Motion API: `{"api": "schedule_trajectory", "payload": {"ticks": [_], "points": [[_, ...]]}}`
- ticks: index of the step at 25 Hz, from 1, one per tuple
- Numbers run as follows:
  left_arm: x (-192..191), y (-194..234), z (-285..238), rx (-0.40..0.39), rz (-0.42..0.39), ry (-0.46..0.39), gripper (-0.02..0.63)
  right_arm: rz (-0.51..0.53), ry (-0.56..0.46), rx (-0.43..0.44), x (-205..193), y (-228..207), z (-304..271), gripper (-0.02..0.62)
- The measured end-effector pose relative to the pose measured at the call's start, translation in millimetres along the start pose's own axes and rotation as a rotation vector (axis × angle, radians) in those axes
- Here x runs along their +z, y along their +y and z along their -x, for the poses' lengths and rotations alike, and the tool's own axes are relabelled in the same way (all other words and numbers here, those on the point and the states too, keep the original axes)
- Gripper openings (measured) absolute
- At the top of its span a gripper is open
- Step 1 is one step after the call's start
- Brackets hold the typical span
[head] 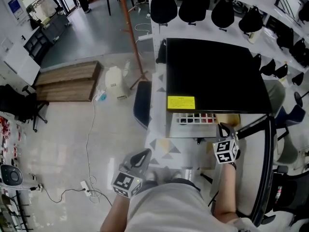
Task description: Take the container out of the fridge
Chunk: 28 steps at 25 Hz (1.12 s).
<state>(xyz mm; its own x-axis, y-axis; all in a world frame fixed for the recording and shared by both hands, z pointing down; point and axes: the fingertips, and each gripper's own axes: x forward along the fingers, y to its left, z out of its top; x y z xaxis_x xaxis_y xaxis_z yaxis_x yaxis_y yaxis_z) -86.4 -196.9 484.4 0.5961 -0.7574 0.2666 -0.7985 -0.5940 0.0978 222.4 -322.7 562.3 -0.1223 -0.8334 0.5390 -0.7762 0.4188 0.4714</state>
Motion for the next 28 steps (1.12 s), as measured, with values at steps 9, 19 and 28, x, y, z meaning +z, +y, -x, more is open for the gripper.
{"api": "schedule_trajectory", "payload": {"ticks": [9,19,28], "points": [[1,-11,-7,-0.077,-0.011,-0.005,0.009,-0.104,-0.083,0.021,13,18,40,0.028],[4,-38,-32,-0.246,-0.031,-0.009,0.009,-0.327,-0.233,0.017,17,33,108,0.028],[9,-85,-61,-0.435,-0.058,-0.014,0.009,-0.47,-0.301,-0.011,6,52,167,0.028]]}}
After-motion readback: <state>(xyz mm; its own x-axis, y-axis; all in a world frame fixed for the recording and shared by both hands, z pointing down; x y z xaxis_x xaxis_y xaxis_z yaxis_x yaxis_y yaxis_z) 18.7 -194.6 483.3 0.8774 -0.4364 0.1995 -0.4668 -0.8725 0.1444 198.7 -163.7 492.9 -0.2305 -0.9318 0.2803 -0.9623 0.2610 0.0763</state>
